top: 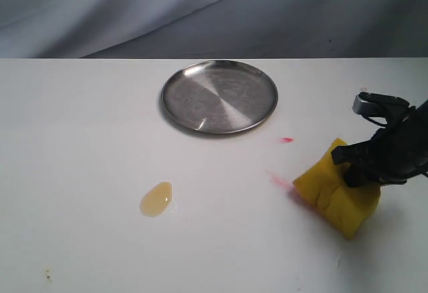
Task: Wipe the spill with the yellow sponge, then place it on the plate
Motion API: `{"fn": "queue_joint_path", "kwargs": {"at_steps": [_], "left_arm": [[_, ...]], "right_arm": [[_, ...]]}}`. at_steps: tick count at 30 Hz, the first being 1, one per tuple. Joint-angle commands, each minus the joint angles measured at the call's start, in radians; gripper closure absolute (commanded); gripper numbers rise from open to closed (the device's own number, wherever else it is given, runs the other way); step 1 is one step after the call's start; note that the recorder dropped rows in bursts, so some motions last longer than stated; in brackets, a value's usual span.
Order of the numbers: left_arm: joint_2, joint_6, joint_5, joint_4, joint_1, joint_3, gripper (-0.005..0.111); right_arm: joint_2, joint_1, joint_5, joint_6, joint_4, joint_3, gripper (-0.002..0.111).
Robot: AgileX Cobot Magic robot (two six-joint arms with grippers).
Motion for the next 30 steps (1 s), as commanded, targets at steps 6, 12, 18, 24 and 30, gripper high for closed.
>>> {"fn": "queue_joint_path", "kwargs": {"at_steps": [6, 12, 18, 24, 30], "left_arm": [[-0.003, -0.008, -0.009, -0.008, 0.001, -0.003, 0.107], [-0.003, -0.008, -0.009, -0.008, 0.001, -0.003, 0.107], [-0.003, -0.008, -0.009, -0.008, 0.001, -0.003, 0.107], [-0.003, -0.008, -0.009, -0.008, 0.001, -0.003, 0.107], [-0.003, -0.008, -0.009, -0.008, 0.001, -0.003, 0.107]], "right_arm": [[-0.088, 0.194, 0.049, 0.051, -0.010, 0.002, 0.108], [-0.090, 0.397, 0.073, 0.170, -0.010, -0.135, 0.108], [0.023, 0.552, 0.152, 0.272, -0.015, -0.405, 0.108], [0.237, 0.650, 0.242, 0.359, -0.039, -0.693, 0.108], [0.450, 0.716, 0.347, 0.436, -0.099, -0.940, 0.108]]}}
